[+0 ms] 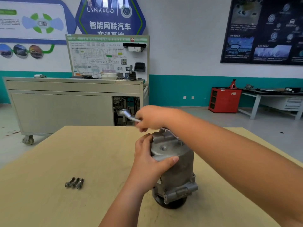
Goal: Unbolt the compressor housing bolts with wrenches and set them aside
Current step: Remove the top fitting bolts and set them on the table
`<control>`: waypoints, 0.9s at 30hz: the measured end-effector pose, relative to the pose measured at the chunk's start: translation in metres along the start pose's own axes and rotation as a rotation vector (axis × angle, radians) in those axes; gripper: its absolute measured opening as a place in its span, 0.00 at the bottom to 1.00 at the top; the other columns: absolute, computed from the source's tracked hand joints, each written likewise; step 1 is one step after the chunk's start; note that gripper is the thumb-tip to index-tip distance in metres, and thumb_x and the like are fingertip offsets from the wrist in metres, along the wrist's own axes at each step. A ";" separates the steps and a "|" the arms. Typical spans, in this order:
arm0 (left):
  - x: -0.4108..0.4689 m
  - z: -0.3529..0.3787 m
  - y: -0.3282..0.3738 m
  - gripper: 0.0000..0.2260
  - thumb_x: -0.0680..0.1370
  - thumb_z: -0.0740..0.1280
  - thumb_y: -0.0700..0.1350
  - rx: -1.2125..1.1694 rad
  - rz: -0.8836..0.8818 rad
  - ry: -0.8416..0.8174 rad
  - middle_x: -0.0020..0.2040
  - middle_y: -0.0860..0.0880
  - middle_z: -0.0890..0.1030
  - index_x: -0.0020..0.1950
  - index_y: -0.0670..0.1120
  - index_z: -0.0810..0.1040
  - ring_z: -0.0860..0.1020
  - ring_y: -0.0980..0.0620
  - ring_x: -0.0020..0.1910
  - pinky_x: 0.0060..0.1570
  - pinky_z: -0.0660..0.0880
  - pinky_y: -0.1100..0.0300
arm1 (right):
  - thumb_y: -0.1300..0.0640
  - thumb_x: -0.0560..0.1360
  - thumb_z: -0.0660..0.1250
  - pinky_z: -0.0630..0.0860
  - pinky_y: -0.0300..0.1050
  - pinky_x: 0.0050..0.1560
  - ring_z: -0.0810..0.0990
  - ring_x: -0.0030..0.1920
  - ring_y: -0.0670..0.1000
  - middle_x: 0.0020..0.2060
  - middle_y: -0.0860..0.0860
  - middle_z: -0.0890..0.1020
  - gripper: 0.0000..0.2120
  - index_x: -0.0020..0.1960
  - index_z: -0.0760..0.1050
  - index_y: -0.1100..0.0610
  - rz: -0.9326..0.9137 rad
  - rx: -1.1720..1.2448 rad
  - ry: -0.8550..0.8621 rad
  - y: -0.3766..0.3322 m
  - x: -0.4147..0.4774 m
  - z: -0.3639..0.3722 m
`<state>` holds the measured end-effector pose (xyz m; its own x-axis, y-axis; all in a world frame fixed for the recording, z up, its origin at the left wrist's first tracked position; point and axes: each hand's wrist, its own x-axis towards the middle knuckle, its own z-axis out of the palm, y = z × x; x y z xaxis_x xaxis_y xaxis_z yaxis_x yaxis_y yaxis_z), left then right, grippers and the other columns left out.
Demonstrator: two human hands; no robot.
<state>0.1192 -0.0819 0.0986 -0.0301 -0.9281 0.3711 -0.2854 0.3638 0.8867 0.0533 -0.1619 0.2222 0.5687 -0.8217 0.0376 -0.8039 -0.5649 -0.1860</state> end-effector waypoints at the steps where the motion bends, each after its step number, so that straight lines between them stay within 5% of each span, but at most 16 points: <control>1: -0.001 0.000 0.001 0.35 0.65 0.76 0.54 -0.011 0.010 0.004 0.64 0.57 0.67 0.68 0.54 0.67 0.71 0.58 0.63 0.59 0.72 0.65 | 0.57 0.79 0.59 0.73 0.43 0.44 0.80 0.46 0.51 0.49 0.53 0.83 0.10 0.55 0.76 0.59 -0.079 -0.108 0.009 -0.016 -0.008 0.007; 3: 0.002 0.002 -0.003 0.26 0.66 0.76 0.48 -0.006 0.024 0.002 0.59 0.55 0.76 0.62 0.50 0.74 0.76 0.56 0.59 0.49 0.73 0.72 | 0.56 0.80 0.56 0.71 0.46 0.45 0.77 0.48 0.54 0.49 0.54 0.81 0.10 0.56 0.74 0.55 -0.255 -0.261 0.099 -0.034 -0.044 0.030; 5: 0.003 0.006 -0.006 0.22 0.70 0.74 0.39 0.106 0.038 -0.016 0.61 0.48 0.76 0.63 0.46 0.74 0.75 0.51 0.62 0.56 0.72 0.68 | 0.54 0.79 0.56 0.69 0.50 0.56 0.76 0.54 0.55 0.49 0.53 0.80 0.10 0.53 0.75 0.54 -0.466 -0.268 0.332 -0.030 -0.090 0.053; 7: 0.003 0.007 -0.009 0.28 0.71 0.73 0.40 0.135 0.055 0.004 0.66 0.49 0.66 0.68 0.45 0.66 0.69 0.51 0.68 0.65 0.66 0.66 | 0.48 0.77 0.60 0.62 0.46 0.66 0.72 0.63 0.51 0.52 0.50 0.80 0.09 0.48 0.75 0.52 -0.620 -0.023 0.494 -0.006 -0.134 0.068; 9: 0.002 0.005 -0.006 0.37 0.64 0.75 0.53 0.047 0.027 0.022 0.67 0.57 0.61 0.70 0.52 0.63 0.66 0.58 0.67 0.65 0.64 0.70 | 0.43 0.77 0.60 0.66 0.44 0.64 0.76 0.60 0.51 0.47 0.48 0.81 0.13 0.38 0.72 0.49 -0.658 0.425 0.701 0.022 -0.164 0.078; 12: 0.001 0.002 -0.002 0.37 0.61 0.75 0.57 -0.020 0.003 0.008 0.67 0.59 0.62 0.67 0.58 0.65 0.66 0.59 0.67 0.69 0.66 0.60 | 0.46 0.81 0.51 0.79 0.43 0.49 0.83 0.44 0.52 0.32 0.48 0.82 0.21 0.33 0.69 0.52 -0.334 1.361 1.123 0.064 -0.164 0.075; 14: 0.000 0.003 -0.001 0.35 0.65 0.79 0.52 -0.027 0.003 0.010 0.67 0.59 0.62 0.67 0.58 0.65 0.66 0.58 0.67 0.69 0.66 0.58 | 0.52 0.82 0.52 0.80 0.42 0.36 0.83 0.33 0.50 0.26 0.48 0.79 0.13 0.42 0.69 0.54 0.045 1.648 1.206 0.095 -0.135 0.062; 16: -0.001 0.002 -0.002 0.34 0.67 0.78 0.50 -0.039 0.005 0.016 0.67 0.60 0.62 0.67 0.57 0.66 0.67 0.59 0.67 0.68 0.67 0.60 | 0.56 0.81 0.56 0.78 0.42 0.31 0.80 0.28 0.48 0.27 0.50 0.77 0.06 0.47 0.68 0.56 0.325 1.635 1.036 0.112 -0.094 0.039; 19: -0.001 0.001 -0.002 0.36 0.66 0.78 0.52 -0.031 0.004 0.009 0.67 0.60 0.62 0.70 0.54 0.65 0.67 0.59 0.66 0.68 0.67 0.59 | 0.57 0.80 0.59 0.75 0.38 0.30 0.77 0.32 0.46 0.35 0.51 0.76 0.05 0.47 0.70 0.58 0.479 1.157 0.581 0.109 -0.038 0.013; 22: -0.002 0.001 0.000 0.39 0.65 0.77 0.55 -0.008 -0.002 0.006 0.68 0.60 0.61 0.71 0.54 0.64 0.66 0.59 0.67 0.68 0.67 0.58 | 0.58 0.80 0.60 0.75 0.35 0.30 0.80 0.31 0.44 0.35 0.51 0.80 0.08 0.47 0.73 0.62 0.331 0.699 0.232 0.081 -0.001 0.002; 27: -0.001 0.001 0.000 0.36 0.67 0.78 0.52 0.013 -0.008 0.022 0.67 0.59 0.61 0.70 0.56 0.64 0.65 0.58 0.67 0.68 0.66 0.57 | 0.58 0.80 0.59 0.77 0.34 0.38 0.81 0.36 0.44 0.36 0.49 0.79 0.10 0.55 0.75 0.63 -0.068 0.398 -0.113 0.013 0.012 0.006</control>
<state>0.1184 -0.0810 0.0984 -0.0064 -0.9288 0.3705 -0.2979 0.3555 0.8860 0.0503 -0.1790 0.2145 0.6513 -0.7577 -0.0411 -0.6465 -0.5257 -0.5529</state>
